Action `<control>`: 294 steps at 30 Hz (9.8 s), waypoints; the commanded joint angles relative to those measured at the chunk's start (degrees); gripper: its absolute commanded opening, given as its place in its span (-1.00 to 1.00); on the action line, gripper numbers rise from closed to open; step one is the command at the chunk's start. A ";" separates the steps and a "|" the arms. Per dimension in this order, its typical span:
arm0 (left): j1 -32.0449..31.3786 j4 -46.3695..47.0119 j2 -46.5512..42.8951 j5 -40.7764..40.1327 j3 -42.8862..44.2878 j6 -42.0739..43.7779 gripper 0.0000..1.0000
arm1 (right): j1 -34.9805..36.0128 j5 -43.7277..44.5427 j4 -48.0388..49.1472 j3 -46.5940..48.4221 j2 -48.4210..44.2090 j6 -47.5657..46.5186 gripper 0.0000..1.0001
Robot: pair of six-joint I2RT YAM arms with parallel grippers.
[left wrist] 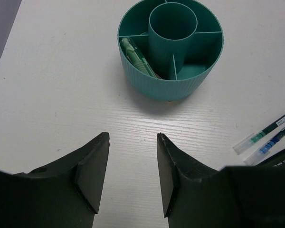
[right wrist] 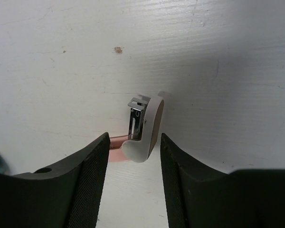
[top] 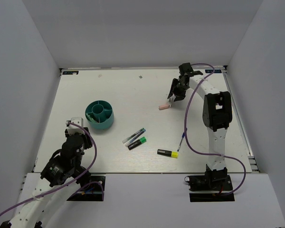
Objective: Sort the stationery into containers
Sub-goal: Pick up the stapler from the center of the board, then place the stapler in the storage box, then pick up the pen from the center of the board, then place the pen in the storage box.
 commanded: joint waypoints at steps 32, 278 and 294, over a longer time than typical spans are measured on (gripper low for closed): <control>0.27 0.67 0.40 -0.38 -0.46 0.41 0.13 | 0.17 2.01 2.72 -0.68 3.11 -0.54 -0.79; 2.11 42.23 52.43 3.41 16.15 14.65 -1.00 | -11.34 -48.35 -11.87 -36.98 -38.82 -51.87 -0.82; 4.84 51.38 56.82 5.34 13.96 17.09 -1.00 | -11.25 -49.85 -13.10 -37.07 -37.32 -53.46 -0.82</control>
